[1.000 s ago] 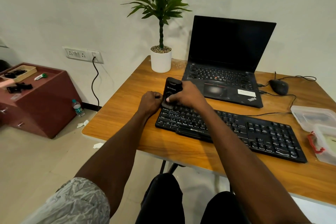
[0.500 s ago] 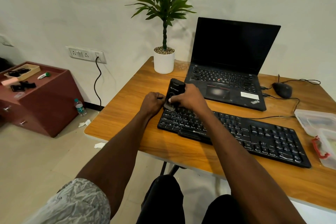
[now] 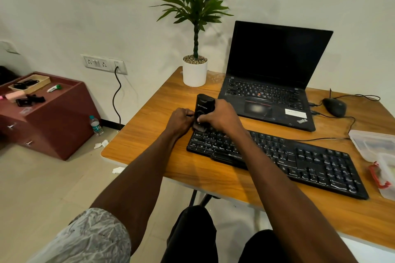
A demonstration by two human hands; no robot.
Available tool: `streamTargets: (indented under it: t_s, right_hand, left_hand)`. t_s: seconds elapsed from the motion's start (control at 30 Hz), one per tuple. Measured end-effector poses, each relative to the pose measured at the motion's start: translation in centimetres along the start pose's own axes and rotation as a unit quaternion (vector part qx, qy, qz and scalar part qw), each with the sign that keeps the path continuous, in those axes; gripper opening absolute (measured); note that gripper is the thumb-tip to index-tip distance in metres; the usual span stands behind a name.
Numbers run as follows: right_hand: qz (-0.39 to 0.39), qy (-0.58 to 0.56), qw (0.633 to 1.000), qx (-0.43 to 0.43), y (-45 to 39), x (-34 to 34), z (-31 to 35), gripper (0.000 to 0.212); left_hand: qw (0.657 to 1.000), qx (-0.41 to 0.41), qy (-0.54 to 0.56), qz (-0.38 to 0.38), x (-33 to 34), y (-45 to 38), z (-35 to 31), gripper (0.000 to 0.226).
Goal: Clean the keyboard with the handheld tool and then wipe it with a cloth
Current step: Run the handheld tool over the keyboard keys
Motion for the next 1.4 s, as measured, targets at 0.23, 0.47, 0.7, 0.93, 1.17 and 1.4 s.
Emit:
streamTargets:
  t_s: [0.23, 0.47, 0.7, 0.93, 1.17, 1.4]
  right_hand:
    - [-0.014, -0.001, 1.0, -0.002, -0.3, -0.3, 0.0, 0.039]
    - [-0.033, 0.002, 0.999, 0.006, -0.3, -0.6, -0.4, 0.041]
    - [-0.059, 0.011, 0.998, 0.027, -0.3, -1.5, -1.3, 0.038]
    - [-0.056, -0.001, 0.998, 0.042, 0.1, -2.2, -2.1, 0.037]
    - [-0.043, -0.003, 0.998, 0.048, 0.4, -2.5, -2.4, 0.042]
    - [0.007, -0.038, 0.996, 0.077, 0.8, -2.2, -2.8, 0.047]
  left_hand:
    - [1.0, -0.011, 0.005, -0.004, 0.0, 0.0, 0.2, 0.028]
    - [1.0, -0.006, -0.005, -0.013, 0.1, 0.0, 0.3, 0.024]
    - [1.0, 0.008, -0.006, -0.018, 0.3, 0.3, 0.1, 0.019]
    - [1.0, 0.01, -0.019, -0.018, 0.7, 0.1, 0.5, 0.022]
    - [0.999, -0.002, -0.029, -0.025, 1.0, 0.1, 0.7, 0.024]
    - [0.998, -0.036, -0.022, -0.037, 1.4, 0.1, 0.7, 0.023]
Point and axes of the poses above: each hand's wrist, its own y-axis away from the middle knuckle, its own x-axis out of the palm, z = x × y, the point moved 4 cm from there along -y, towards the middle knuckle, and after that the axes turned 14 degrees about -z, right-handed, at the moved point
